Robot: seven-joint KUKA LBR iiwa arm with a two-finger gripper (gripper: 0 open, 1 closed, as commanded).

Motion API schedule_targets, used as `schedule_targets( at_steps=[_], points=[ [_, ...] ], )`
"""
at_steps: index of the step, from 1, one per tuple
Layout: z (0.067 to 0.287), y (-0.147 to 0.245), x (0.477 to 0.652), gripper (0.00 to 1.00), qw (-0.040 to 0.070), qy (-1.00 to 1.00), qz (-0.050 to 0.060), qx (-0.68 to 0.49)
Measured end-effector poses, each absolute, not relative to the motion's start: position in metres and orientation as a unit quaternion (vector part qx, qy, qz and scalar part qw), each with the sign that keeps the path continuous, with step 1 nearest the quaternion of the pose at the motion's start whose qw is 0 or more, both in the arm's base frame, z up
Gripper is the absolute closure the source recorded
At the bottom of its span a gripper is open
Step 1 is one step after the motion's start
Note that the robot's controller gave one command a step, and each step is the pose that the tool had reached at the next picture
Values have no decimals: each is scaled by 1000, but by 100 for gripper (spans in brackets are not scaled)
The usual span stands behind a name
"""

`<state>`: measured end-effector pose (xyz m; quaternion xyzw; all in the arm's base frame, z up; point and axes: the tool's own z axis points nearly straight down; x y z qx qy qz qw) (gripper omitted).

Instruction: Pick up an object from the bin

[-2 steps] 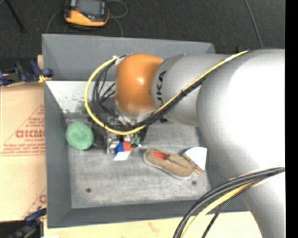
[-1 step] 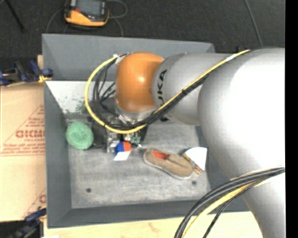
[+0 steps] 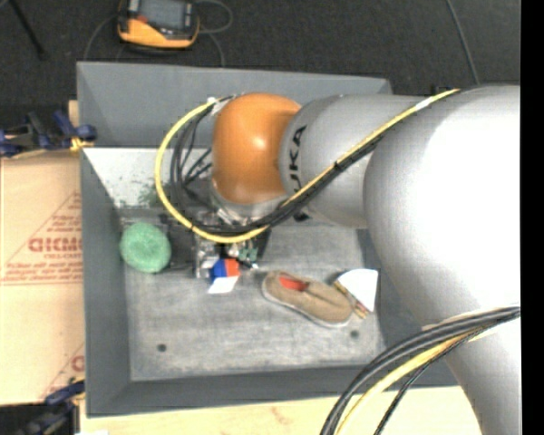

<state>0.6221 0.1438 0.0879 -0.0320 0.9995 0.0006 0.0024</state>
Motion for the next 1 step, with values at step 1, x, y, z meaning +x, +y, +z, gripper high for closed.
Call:
schedule_targets(
  at_steps=[1],
  points=[
    [100,143,620,100,-2,999,0,-32]
  ],
)
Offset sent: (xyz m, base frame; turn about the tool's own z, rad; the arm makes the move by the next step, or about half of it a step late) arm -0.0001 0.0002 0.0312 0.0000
